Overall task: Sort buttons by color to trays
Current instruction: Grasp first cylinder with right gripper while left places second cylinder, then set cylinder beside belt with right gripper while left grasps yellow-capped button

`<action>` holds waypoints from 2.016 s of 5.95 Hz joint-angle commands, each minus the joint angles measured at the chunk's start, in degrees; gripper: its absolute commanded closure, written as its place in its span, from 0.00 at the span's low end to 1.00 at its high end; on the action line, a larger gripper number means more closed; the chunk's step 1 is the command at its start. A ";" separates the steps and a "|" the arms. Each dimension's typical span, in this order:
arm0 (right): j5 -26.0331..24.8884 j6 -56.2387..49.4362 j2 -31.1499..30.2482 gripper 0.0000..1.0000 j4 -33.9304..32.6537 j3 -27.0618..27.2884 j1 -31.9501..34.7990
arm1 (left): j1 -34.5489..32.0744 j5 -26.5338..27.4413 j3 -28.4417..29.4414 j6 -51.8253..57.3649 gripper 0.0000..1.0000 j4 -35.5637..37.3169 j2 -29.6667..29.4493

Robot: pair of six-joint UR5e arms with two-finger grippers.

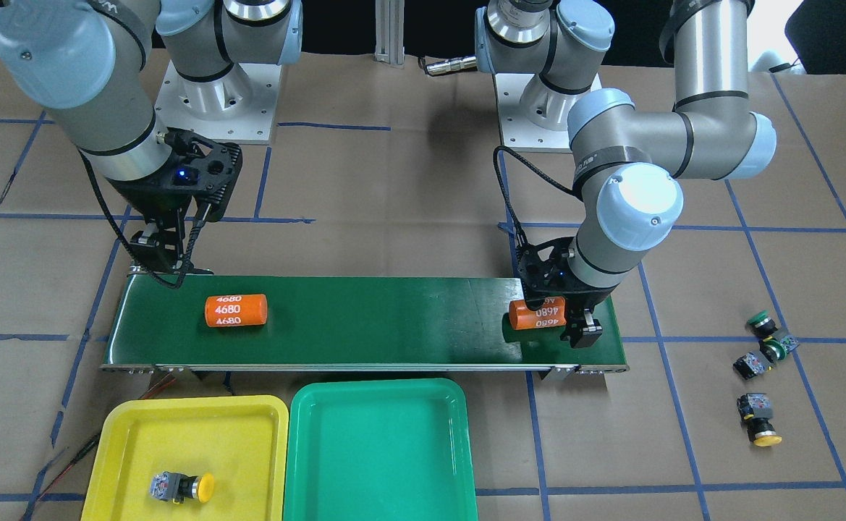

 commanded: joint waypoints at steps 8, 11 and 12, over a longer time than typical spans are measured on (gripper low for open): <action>-0.11 -3.25 -1.23 0.00 -3.58 0.35 2.78 | 23.30 2.29 21.59 -43.90 0.06 5.50 -20.23; 0.24 -3.31 -1.94 0.00 -2.88 0.44 2.78 | 23.75 2.55 22.23 -55.24 0.14 5.51 -23.51; 0.33 -3.31 -1.94 0.00 -2.62 0.44 2.78 | 23.76 2.55 22.23 -55.24 0.26 5.51 -24.12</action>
